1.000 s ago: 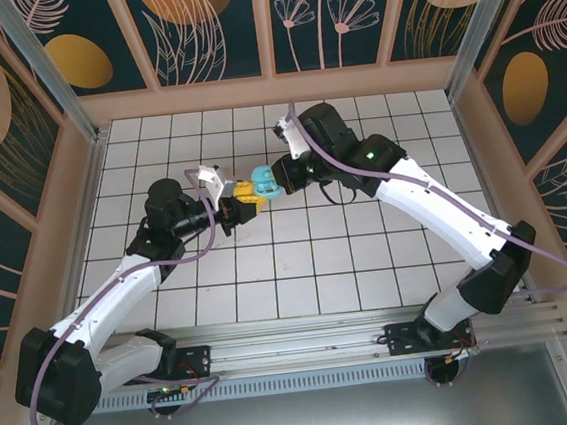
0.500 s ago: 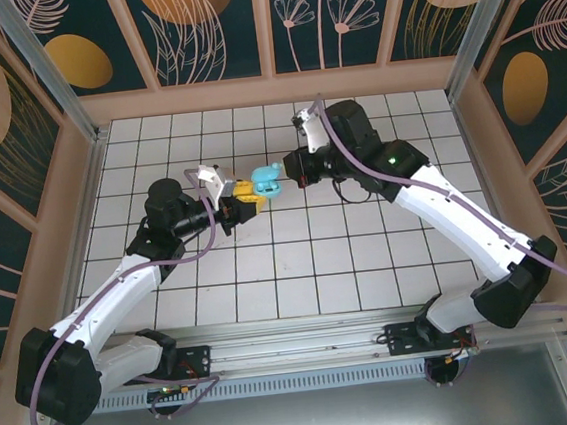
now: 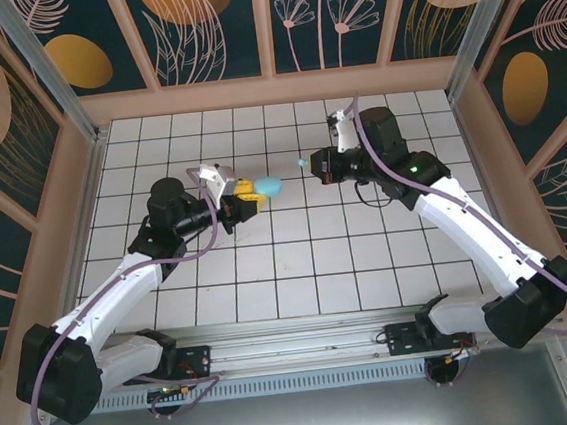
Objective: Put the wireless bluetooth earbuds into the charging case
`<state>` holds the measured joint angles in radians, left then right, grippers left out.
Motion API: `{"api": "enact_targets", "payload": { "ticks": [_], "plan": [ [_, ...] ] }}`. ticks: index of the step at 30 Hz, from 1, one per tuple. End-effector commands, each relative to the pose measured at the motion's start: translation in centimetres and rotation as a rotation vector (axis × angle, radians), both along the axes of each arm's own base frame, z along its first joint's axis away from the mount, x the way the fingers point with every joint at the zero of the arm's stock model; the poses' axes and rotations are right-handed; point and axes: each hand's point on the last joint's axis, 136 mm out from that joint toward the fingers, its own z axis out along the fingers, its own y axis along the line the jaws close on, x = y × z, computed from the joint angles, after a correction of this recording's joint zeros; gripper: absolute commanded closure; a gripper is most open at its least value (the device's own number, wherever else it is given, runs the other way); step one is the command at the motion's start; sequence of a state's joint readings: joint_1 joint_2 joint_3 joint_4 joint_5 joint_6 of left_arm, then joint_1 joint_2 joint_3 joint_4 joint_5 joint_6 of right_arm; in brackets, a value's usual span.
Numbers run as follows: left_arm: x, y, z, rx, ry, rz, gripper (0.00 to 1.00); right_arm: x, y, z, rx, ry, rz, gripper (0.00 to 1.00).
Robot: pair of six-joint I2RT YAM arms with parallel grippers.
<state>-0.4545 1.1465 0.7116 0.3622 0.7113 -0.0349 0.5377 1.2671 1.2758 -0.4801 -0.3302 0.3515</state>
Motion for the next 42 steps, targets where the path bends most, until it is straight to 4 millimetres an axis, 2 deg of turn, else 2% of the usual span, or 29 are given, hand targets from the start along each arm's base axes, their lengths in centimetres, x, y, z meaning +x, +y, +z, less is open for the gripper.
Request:
{"api": "enact_targets", "payload": {
  "ticks": [1, 7, 15, 21, 26, 30, 34, 42],
  "plan": [
    [0.2, -0.2, 1.3, -0.010, -0.044, 0.001, 1.00, 0.7, -1.0, -0.9, 0.036, 0.011, -0.022, 0.93],
    [0.1, -0.1, 1.2, -0.006, -0.048, 0.005, 1.00, 1.5, -2.7, -7.4, -0.008, 0.097, -0.052, 0.94],
    [0.0, 0.0, 1.2, 0.000, -0.050, 0.009, 1.00, 1.1, -3.6, -18.1, -0.062, 0.221, -0.051, 0.95],
    [-0.2, 0.2, 1.1, 0.004, -0.053, 0.016, 1.00, 0.8, -3.5, -23.5, -0.090, 0.319, -0.036, 0.95],
    [-0.3, 0.4, 1.1, 0.004, -0.054, 0.019, 1.00, 0.8, -3.6, -25.5, -0.116, 0.353, -0.043, 0.95],
    [-0.4, 0.4, 1.1, 0.005, -0.055, 0.021, 1.00, 0.8, -3.9, -26.4, -0.125, 0.379, -0.068, 0.92],
    [-0.4, 0.4, 1.1, 0.006, -0.057, 0.019, 1.00, 0.5, -3.7, -26.4, -0.114, 0.387, -0.068, 0.87],
    [-0.3, 0.3, 1.1, 0.005, -0.060, 0.016, 1.00, 0.3, -3.1, -25.2, -0.094, 0.387, -0.061, 0.68]
  ]
}}
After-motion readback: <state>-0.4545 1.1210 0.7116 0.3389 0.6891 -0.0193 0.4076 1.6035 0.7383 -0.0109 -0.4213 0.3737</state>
